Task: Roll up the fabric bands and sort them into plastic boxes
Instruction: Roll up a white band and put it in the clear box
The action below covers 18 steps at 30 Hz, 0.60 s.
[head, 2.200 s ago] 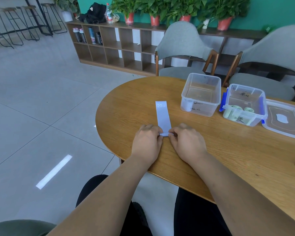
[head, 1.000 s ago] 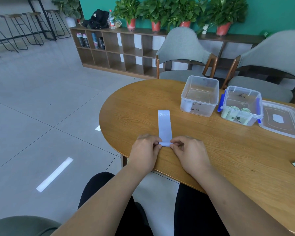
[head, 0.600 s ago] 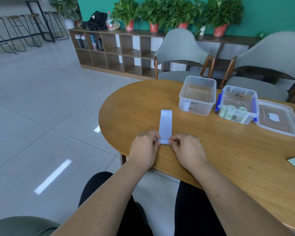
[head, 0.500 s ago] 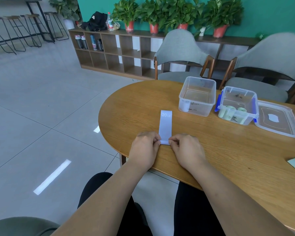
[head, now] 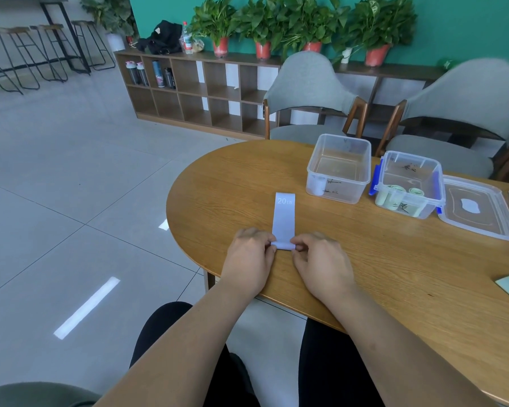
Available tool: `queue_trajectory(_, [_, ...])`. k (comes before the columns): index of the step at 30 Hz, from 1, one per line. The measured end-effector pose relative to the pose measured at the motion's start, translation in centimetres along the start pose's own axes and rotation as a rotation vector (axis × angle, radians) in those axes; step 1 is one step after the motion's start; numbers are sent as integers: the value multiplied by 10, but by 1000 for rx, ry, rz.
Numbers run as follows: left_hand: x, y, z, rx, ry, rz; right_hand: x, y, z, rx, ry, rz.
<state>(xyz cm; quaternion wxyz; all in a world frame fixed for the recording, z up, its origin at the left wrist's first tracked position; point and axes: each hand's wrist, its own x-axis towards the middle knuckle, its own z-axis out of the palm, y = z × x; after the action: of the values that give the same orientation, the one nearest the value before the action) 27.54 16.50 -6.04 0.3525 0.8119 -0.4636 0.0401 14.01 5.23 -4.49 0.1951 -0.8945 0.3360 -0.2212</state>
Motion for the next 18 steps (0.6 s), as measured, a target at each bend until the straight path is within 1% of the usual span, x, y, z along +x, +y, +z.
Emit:
queue_trajectory(6, [-2, -2, 4, -12, 27, -1, 3, 1, 3, -7, 22, -2])
queue_trajectory(11, [-6, -1, 5, -81, 51, -34, -1, 3, 5, 136, 86, 49])
queue_trajectory(18, [-7, -3, 4, -109, 67, -41, 0, 8, 5, 185, 77, 71])
